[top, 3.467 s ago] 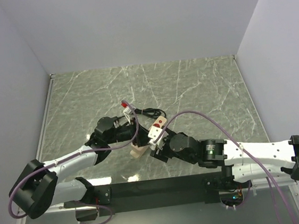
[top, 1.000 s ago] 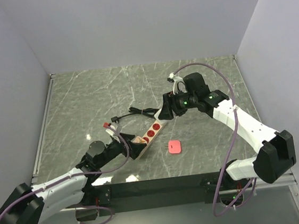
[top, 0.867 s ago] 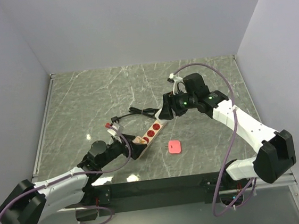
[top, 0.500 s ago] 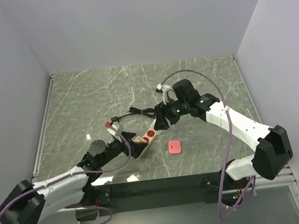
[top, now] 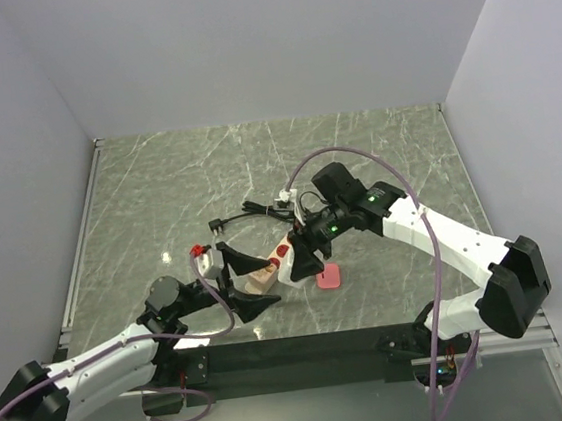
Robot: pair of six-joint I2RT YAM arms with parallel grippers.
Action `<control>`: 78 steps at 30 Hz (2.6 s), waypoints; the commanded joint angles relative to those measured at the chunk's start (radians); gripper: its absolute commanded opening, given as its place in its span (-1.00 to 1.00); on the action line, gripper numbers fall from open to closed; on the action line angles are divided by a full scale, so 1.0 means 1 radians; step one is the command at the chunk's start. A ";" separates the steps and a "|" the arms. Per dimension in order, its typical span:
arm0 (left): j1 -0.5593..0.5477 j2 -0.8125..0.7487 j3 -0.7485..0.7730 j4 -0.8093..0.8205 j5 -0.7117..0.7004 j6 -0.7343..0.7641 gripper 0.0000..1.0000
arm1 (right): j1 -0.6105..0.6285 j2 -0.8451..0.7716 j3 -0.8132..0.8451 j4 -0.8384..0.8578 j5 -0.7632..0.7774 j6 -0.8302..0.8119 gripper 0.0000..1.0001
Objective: Insert the plug
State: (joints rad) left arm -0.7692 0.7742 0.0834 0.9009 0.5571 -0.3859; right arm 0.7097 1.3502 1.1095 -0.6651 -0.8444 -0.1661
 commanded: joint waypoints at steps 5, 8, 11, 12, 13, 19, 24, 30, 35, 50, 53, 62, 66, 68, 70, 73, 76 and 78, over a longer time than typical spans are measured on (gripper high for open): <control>-0.038 0.034 0.015 0.101 0.152 -0.018 0.96 | 0.066 -0.054 0.076 -0.059 -0.119 -0.125 -1.00; -0.056 0.034 0.032 0.075 0.139 -0.010 0.96 | 0.096 -0.049 0.081 -0.077 -0.110 -0.141 -1.00; -0.071 0.043 0.053 0.053 0.116 -0.005 0.96 | 0.114 -0.048 0.078 -0.076 -0.085 -0.133 -1.00; -0.080 0.046 0.061 0.047 0.110 -0.007 0.96 | 0.119 -0.046 0.078 -0.076 -0.082 -0.133 -1.00; -0.084 0.062 0.065 0.044 0.104 -0.008 0.96 | 0.123 -0.046 0.079 -0.074 -0.081 -0.133 -1.00; -0.104 0.114 0.091 0.047 0.064 -0.011 0.96 | 0.140 -0.042 0.075 -0.064 -0.058 -0.124 -1.00; -0.108 0.137 0.107 0.036 0.043 -0.002 0.88 | 0.143 -0.051 0.067 -0.054 -0.053 -0.118 -1.00; -0.110 0.189 0.136 0.047 0.046 0.002 0.69 | 0.152 -0.039 0.062 -0.054 -0.051 -0.119 -1.00; -0.110 0.232 0.150 0.058 0.078 0.009 0.41 | 0.157 -0.036 0.062 -0.056 -0.050 -0.122 -1.00; -0.120 0.275 0.089 0.220 -0.003 0.035 -0.99 | 0.154 -0.105 0.039 0.059 0.134 0.048 0.05; -0.120 0.260 0.081 0.228 0.000 0.045 -0.99 | 0.142 -0.128 0.024 0.088 0.157 0.069 0.76; -0.122 0.281 0.058 0.297 -0.034 0.033 -0.99 | 0.077 -0.192 -0.022 0.163 0.163 0.149 0.85; -0.122 0.275 0.056 0.283 -0.149 0.056 -0.99 | 0.062 -0.218 -0.027 0.236 0.298 0.316 0.87; -0.125 0.269 0.055 0.268 -0.212 0.079 -0.99 | 0.062 -0.215 -0.017 0.234 0.352 0.397 0.88; -0.130 0.263 0.055 0.259 -0.308 0.093 -0.99 | 0.071 -0.220 -0.016 0.248 0.411 0.445 0.89; -0.130 0.257 0.046 0.266 -0.420 0.116 -0.99 | 0.088 -0.235 -0.007 0.243 0.482 0.510 0.89; -0.133 0.254 0.053 0.245 -0.479 0.139 -0.99 | 0.114 -0.209 0.026 0.204 0.545 0.540 0.91; -0.136 0.260 0.053 0.256 -0.493 0.150 -0.99 | 0.137 -0.163 0.064 0.177 0.610 0.537 0.91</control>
State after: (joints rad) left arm -0.8955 1.0492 0.1337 1.0920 0.1589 -0.2752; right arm 0.8120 1.1614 1.0996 -0.4763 -0.3523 0.3191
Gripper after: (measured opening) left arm 0.643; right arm 0.954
